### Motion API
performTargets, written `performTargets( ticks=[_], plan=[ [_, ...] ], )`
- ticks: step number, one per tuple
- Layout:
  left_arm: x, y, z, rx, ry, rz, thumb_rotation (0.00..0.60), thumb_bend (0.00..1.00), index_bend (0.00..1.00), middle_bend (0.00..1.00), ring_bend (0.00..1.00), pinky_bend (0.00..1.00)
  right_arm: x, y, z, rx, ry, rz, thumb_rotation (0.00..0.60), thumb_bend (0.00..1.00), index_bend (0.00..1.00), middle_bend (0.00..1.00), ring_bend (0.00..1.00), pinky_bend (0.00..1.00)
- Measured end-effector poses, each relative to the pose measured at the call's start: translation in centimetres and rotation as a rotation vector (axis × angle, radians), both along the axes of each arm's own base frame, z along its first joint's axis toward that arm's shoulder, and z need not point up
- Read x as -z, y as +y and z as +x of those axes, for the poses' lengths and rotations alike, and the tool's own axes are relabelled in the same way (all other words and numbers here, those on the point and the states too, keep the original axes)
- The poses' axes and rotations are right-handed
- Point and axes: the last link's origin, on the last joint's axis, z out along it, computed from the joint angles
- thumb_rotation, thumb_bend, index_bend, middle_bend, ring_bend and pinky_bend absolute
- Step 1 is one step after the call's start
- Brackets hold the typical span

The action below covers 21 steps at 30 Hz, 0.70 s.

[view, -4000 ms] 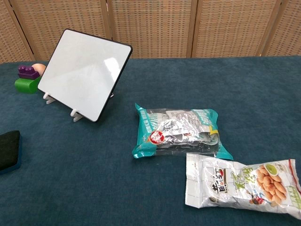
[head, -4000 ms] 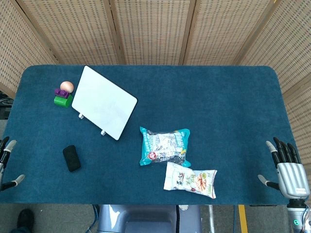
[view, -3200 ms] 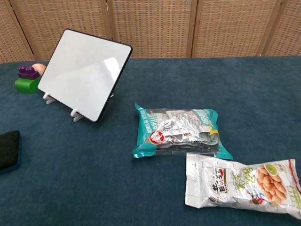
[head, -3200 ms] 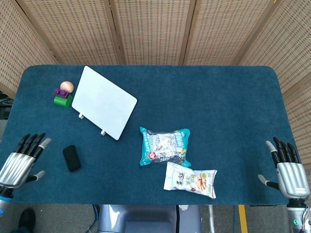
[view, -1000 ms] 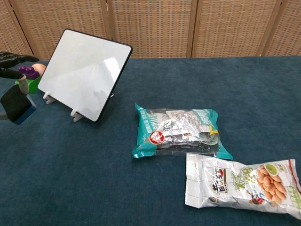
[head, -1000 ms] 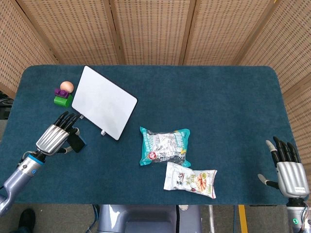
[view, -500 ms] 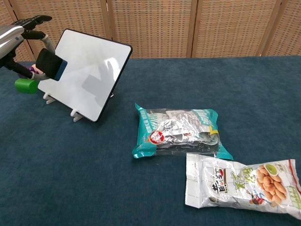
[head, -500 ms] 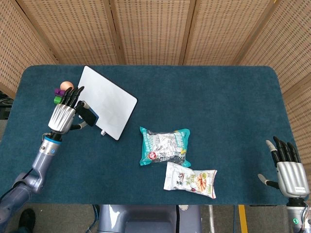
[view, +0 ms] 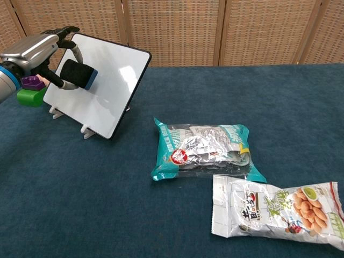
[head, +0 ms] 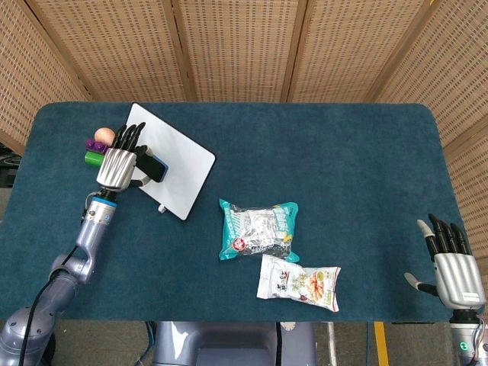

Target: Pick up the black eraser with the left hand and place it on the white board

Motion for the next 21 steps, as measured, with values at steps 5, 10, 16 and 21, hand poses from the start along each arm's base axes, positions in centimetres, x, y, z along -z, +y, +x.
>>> performTargets(
  ticks=[5,10,16,21],
  plan=[
    [0.7,0.2,0.2,-0.020,0.014,-0.009,0.600,0.18,0.52,0.00,0.00,0.00,0.0,0.0,0.0,0.000,-0.001,0.000,0.600,0.10,0.06,0.00,0.00,0.00],
    [1.5,0.3,0.3,-0.037,0.023,-0.016,0.600,0.16,0.01,0.00,0.00,0.00,0.0,0.0,0.0,0.000,0.000,0.000,0.600,0.10,0.06,0.00,0.00,0.00],
    [1.7,0.3,0.3,-0.042,0.017,-0.009,0.600,0.14,0.00,0.00,0.00,0.00,0.0,0.0,0.0,0.001,-0.001,0.000,0.600,0.10,0.06,0.00,0.00,0.00],
    [1.2,0.2,0.3,-0.028,-0.011,0.002,0.600,0.13,0.00,0.00,0.00,0.00,0.0,0.0,0.0,0.001,-0.001,0.000,0.600,0.10,0.06,0.00,0.00,0.00]
  ],
)
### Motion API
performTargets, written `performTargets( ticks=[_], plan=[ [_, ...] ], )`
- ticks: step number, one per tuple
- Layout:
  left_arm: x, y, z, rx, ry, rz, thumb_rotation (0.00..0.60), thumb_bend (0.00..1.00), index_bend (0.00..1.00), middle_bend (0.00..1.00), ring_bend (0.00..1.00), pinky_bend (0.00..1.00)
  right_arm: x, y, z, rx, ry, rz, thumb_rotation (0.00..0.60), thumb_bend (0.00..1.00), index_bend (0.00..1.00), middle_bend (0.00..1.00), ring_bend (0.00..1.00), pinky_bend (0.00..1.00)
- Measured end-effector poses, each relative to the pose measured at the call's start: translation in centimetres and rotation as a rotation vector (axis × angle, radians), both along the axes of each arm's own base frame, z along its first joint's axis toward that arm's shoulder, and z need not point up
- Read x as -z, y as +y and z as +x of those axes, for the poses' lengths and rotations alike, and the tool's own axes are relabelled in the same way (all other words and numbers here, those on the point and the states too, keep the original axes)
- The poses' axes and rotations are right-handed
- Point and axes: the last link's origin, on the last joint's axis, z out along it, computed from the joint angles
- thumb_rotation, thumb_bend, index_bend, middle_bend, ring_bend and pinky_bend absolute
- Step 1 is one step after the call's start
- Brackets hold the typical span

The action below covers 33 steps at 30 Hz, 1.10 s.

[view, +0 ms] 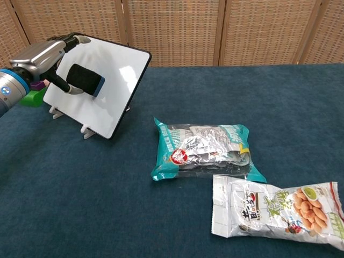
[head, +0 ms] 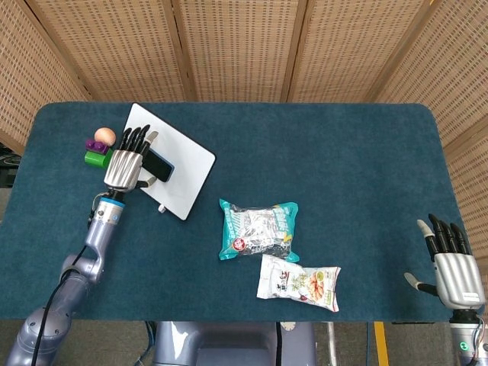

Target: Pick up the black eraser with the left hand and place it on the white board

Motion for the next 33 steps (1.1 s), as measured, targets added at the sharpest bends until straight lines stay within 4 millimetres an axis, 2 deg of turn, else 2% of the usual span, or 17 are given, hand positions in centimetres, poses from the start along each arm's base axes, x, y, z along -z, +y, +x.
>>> performTargets(
  ticks=[6,10,13,17,20,25,27,33],
  plan=[
    [-1.1,-0.5,-0.3,0.045,-0.041,0.007,0.600,0.11,0.00,0.00,0.00,0.00,0.0,0.0,0.0,0.000,0.000,0.000,0.600,0.10,0.06,0.00,0.00,0.00],
    [-3.0,-1.1,-1.0,0.097,-0.069,0.023,0.600,0.05,0.00,0.00,0.00,0.00,0.0,0.0,0.0,-0.001,0.000,0.000,0.600,0.10,0.06,0.00,0.00,0.00],
    [-5.3,-1.6,-2.4,0.121,-0.063,0.034,0.600,0.00,0.00,0.00,0.00,0.00,0.0,0.0,0.0,-0.001,0.002,0.000,0.600,0.10,0.06,0.00,0.00,0.00],
    [-8.4,-2.6,-5.1,0.090,-0.030,0.012,0.600,0.00,0.00,0.00,0.00,0.00,0.0,0.0,0.0,-0.002,0.004,-0.001,0.600,0.10,0.06,0.00,0.00,0.00],
    [-9.7,-3.7,-6.3,0.056,-0.034,-0.017,0.600,0.00,0.00,0.00,0.00,0.00,0.0,0.1,0.1,-0.002,0.006,-0.001,0.600,0.10,0.06,0.00,0.00,0.00],
    [-11.2,-7.4,-7.8,-0.033,-0.093,-0.076,0.600,0.00,0.00,0.00,0.00,0.00,0.0,0.1,0.1,-0.002,0.007,-0.003,0.600,0.10,0.06,0.00,0.00,0.00],
    [-11.8,-9.5,-8.4,-0.087,-0.122,-0.092,0.600,0.00,0.00,0.00,0.00,0.00,0.0,0.2,0.1,-0.003,0.006,-0.003,0.600,0.10,0.06,0.00,0.00,0.00],
    [-14.1,-17.4,-11.7,-0.287,-0.105,-0.090,0.600,0.00,0.00,0.00,0.00,0.00,0.0,0.2,0.0,-0.004,0.006,-0.004,0.600,0.10,0.06,0.00,0.00,0.00]
  ],
)
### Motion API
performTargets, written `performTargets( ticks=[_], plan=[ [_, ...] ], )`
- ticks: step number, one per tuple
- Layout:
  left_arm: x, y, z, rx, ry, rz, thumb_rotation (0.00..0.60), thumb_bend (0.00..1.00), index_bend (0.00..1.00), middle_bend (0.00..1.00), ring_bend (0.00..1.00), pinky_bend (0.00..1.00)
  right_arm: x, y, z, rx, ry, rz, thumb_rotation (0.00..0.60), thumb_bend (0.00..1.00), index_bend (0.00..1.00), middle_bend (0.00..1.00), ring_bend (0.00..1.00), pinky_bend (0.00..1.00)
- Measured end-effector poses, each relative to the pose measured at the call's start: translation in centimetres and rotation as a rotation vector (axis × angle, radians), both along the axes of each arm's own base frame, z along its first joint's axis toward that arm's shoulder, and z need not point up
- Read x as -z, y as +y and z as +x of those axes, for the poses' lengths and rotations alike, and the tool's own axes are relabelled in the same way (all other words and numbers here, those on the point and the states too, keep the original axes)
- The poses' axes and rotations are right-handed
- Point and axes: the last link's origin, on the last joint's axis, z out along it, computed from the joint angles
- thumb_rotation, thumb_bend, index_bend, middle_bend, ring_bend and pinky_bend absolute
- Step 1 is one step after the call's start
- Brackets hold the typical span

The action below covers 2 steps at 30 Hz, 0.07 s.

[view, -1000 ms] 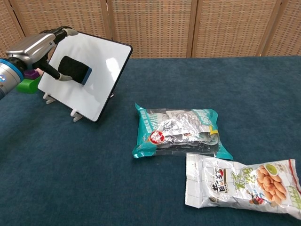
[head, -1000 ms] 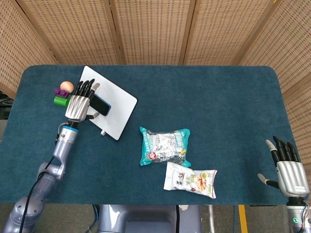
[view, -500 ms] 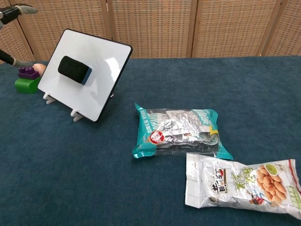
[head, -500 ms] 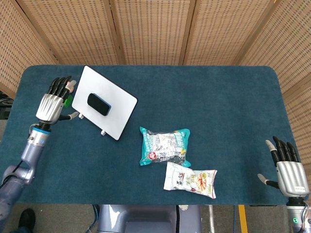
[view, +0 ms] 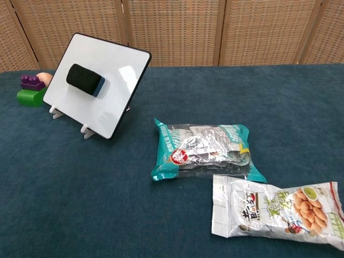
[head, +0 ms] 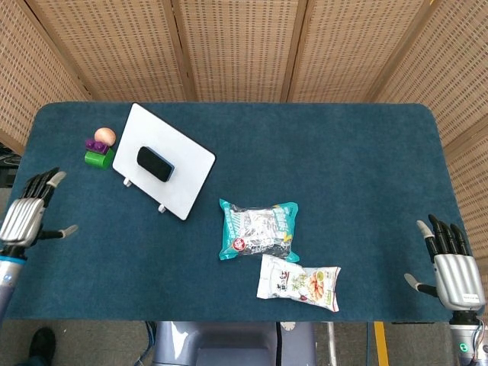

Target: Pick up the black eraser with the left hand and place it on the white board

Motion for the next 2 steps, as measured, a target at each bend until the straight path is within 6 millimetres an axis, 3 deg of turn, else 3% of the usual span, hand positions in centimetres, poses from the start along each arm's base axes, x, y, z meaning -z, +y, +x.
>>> performTargets(
  ticks=[2],
  plan=[
    [-0.42,-1.63,-0.60,-0.039,0.015,0.006,0.600,0.00,0.00,0.00,0.00,0.00,-0.01,0.01,0.00,0.000,-0.001,0.000,0.600,0.10,0.06,0.00,0.00,0.00]
  ],
)
